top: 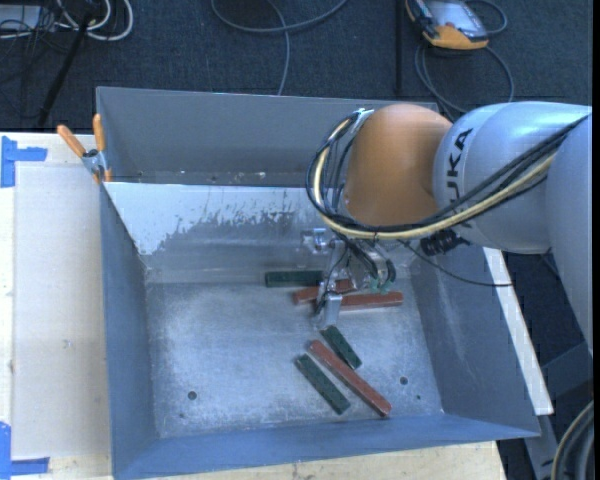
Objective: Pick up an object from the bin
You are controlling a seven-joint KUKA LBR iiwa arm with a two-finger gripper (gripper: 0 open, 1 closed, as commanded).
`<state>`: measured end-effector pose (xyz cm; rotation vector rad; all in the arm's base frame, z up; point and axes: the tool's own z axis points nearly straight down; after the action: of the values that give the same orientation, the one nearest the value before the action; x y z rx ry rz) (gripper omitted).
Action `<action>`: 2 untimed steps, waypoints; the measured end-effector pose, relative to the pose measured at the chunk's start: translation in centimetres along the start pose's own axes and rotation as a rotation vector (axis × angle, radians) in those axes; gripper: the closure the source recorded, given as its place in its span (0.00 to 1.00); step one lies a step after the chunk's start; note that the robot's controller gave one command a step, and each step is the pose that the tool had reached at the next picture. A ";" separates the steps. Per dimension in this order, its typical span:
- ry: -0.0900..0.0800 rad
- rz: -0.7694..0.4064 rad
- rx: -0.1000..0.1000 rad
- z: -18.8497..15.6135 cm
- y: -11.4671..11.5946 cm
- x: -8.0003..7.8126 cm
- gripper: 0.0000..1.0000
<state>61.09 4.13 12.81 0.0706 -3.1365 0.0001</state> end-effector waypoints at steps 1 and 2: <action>-0.006 0.041 0.000 -1.2 -2.4 -0.3 0.00; -0.002 0.041 -0.001 6.1 -7.2 0.7 0.00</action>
Offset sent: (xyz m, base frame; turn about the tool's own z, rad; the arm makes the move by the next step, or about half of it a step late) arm -0.0032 -0.0707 -0.0581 0.0367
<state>60.74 -3.14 6.72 0.0055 -3.1391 -0.0011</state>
